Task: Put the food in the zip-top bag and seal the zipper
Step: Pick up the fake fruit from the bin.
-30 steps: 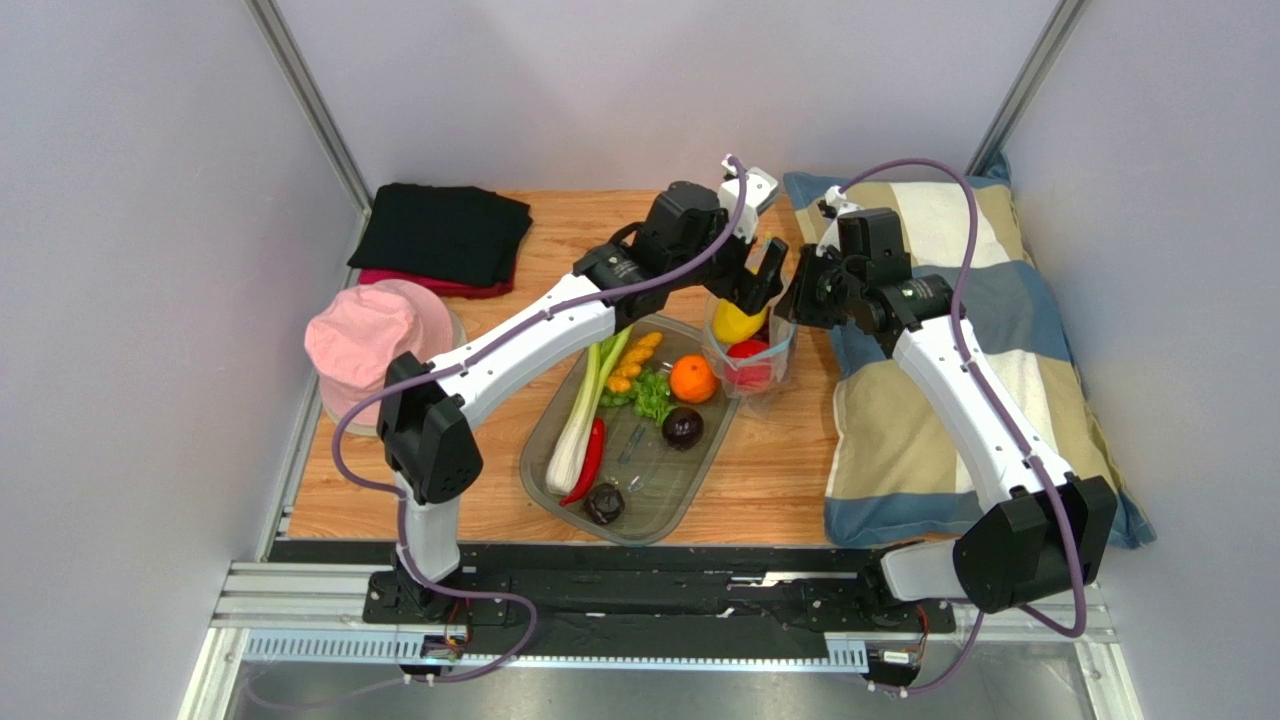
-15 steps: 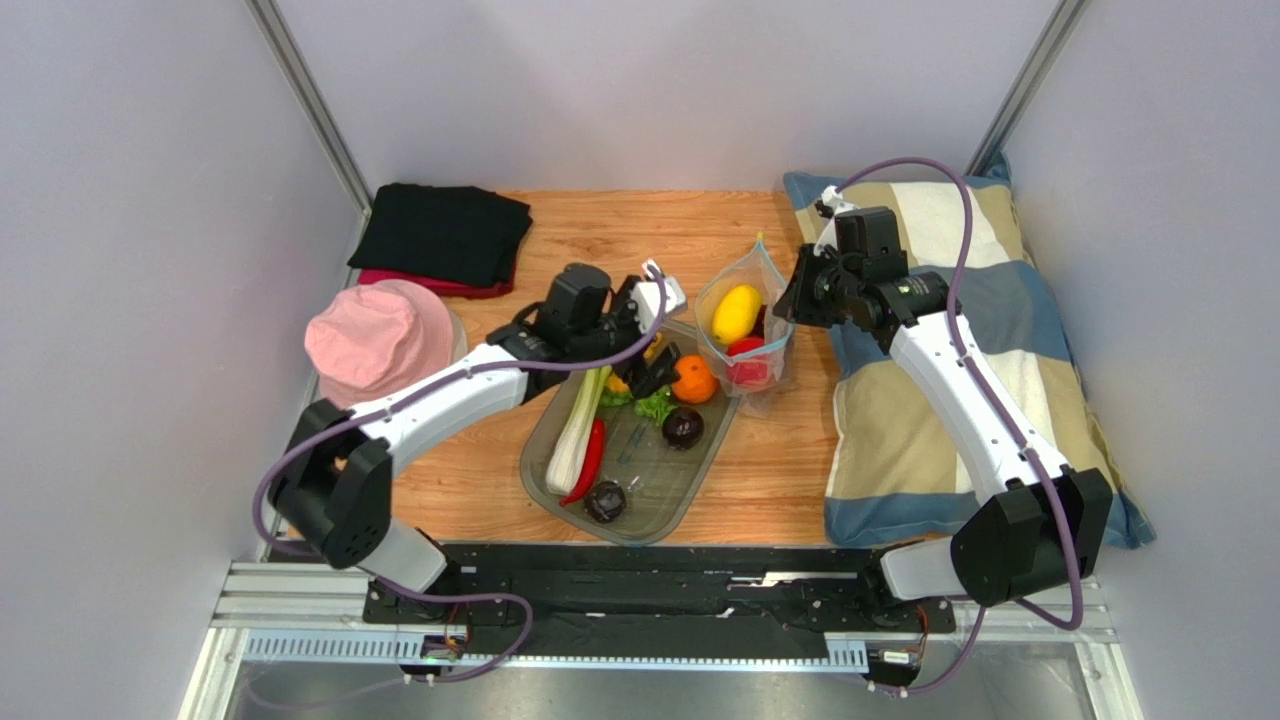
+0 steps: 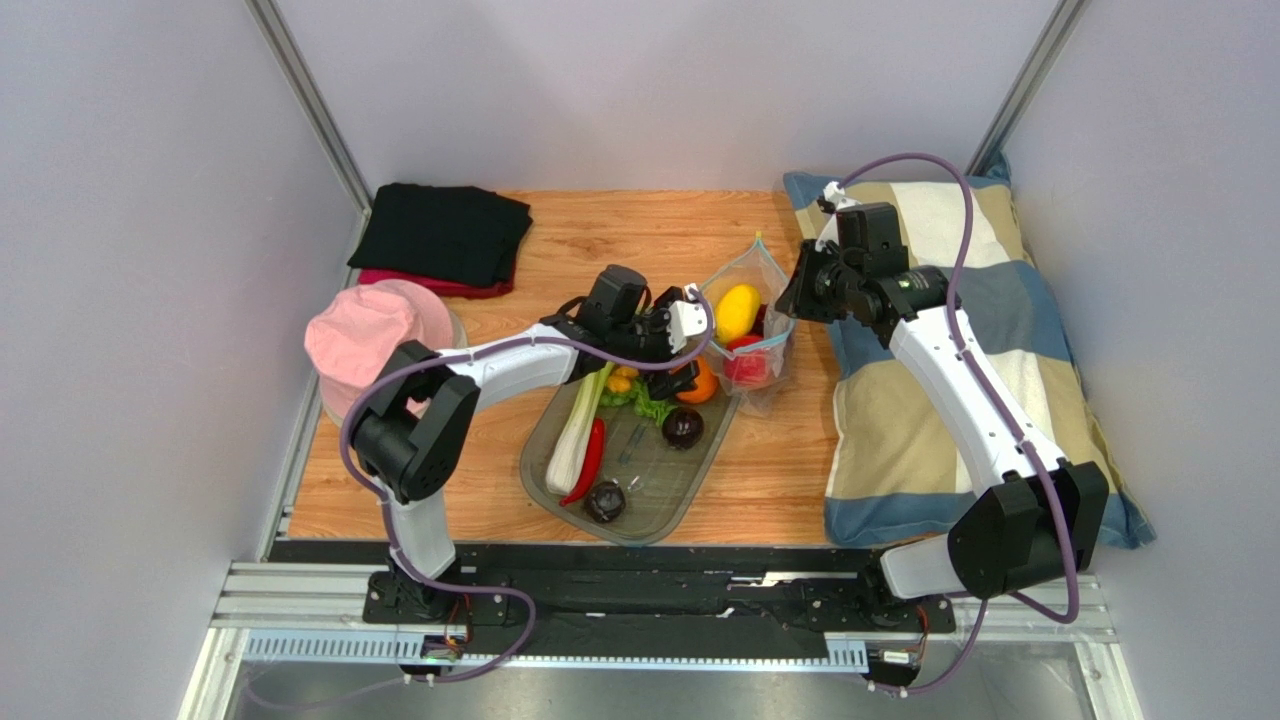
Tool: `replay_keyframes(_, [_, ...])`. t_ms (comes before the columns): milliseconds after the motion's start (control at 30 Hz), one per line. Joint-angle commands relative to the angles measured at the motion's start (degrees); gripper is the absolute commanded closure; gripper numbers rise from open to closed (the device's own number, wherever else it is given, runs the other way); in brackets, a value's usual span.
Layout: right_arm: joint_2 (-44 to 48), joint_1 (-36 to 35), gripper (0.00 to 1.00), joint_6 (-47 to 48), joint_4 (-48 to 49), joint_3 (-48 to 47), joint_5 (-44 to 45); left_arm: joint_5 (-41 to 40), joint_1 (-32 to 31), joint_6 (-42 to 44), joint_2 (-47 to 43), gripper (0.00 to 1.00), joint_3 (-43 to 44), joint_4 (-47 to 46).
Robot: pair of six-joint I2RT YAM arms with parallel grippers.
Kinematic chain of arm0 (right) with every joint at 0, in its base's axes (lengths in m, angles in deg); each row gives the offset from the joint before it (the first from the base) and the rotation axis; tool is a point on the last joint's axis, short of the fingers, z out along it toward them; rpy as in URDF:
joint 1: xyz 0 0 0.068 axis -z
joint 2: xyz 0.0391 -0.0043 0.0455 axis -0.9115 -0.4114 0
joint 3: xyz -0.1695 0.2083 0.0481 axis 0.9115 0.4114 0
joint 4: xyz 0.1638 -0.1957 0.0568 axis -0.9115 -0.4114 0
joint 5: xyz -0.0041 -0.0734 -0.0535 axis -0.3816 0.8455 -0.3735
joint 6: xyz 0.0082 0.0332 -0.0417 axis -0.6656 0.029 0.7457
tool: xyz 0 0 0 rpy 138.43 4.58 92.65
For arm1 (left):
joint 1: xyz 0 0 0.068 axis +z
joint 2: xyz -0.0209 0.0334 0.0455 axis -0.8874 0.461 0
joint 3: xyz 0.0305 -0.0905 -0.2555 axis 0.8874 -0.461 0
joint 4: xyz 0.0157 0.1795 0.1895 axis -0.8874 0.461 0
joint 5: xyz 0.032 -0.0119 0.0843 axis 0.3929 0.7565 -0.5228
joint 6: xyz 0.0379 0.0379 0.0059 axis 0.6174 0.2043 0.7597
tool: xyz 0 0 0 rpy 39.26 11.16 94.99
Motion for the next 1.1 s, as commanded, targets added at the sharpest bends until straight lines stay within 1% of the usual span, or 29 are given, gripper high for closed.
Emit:
replay_keyframes(0, [0.2,0.4,1.00,0.9,1.7,-2.6,0.4,4.6,-0.5,6.7,3.2,0.01,3.7,-0.5])
replay_keyframes(33, [0.2,0.5,1.00,0.9,1.7,-2.6,0.4,4.2,-0.9,7.1,3.6,0.01,5.6,2.1])
replay_keyframes(100, [0.3,0.5,1.00,0.8,1.8,-2.5,0.4,4.4,-0.9,7.7,4.6,0.01,7.1,3.7])
replay_keyframes(200, [0.1,0.5,1.00,0.7,1.8,-2.5,0.4,4.6,-1.8,11.2,6.2,0.01,9.9,10.4])
replay_keyframes(267, [0.1,0.5,1.00,0.6,1.9,-2.4,0.4,4.3,-2.0,13.4,6.9,0.02,10.4,13.3])
replay_keyframes(400, [-0.1,0.5,1.00,0.4,2.2,-2.5,0.1,2.1,-2.6,16.1,7.6,0.05,11.4,17.1])
replay_keyframes(500, [-0.1,0.5,1.00,0.4,2.2,-2.5,0.0,0.6,-2.7,16.7,8.1,0.06,11.6,18.2])
replay_keyframes(633, [0.3,0.6,1.00,0.4,2.2,-2.3,-0.1,0.2,-3.2,16.7,9.6,0.19,13.5,20.0])
replay_keyframes(700, [0.6,0.5,1.00,0.6,2.1,-2.0,0.0,-0.2,-3.4,16.6,10.0,0.24,14.1,20.7])
replay_keyframes(733, [0.7,0.5,1.00,0.5,2.0,-1.9,0.1,-0.1,-3.4,16.4,9.8,0.32,14.2,20.7])
replay_keyframes(833, [1.2,0.5,1.00,0.7,1.9,-1.7,0.1,0.9,-3.3,15.0,8.0,0.42,13.8,21.2])
replay_keyframes(900, [1.2,0.6,1.00,0.6,1.9,-1.6,-0.1,1.9,-3.0,13.5,6.2,0.43,12.4,21.6])
replay_keyframes(1067, [0.9,0.5,1.00,0.9,1.8,-2.7,-0.9,4.4,-0.6,12.3,-4.5,0.43,7.8,24.7])
